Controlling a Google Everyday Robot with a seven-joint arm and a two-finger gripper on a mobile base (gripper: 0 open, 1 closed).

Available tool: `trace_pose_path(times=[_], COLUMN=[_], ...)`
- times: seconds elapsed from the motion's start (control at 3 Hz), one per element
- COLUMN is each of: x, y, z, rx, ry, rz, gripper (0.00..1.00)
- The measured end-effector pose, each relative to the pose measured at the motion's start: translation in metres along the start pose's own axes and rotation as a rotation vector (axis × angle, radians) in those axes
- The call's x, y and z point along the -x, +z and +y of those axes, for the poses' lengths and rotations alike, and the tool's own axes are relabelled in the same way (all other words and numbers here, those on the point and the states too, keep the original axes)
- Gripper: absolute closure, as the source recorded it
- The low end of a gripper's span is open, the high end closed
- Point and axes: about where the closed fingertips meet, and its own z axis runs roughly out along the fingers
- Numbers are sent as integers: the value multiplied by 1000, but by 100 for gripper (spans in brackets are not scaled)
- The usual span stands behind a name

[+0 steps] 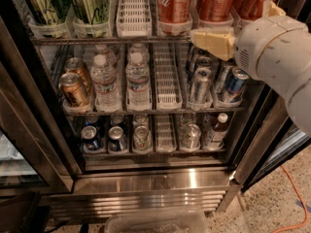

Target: Pick coke can from top shelf of fridge

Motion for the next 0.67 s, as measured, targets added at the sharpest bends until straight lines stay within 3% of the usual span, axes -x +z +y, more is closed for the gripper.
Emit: trace_pose_path(times=[0.67], x=[3], y=[17], z=[-8], rx=[-40], ry=[-8], rz=[-63], gripper=[14])
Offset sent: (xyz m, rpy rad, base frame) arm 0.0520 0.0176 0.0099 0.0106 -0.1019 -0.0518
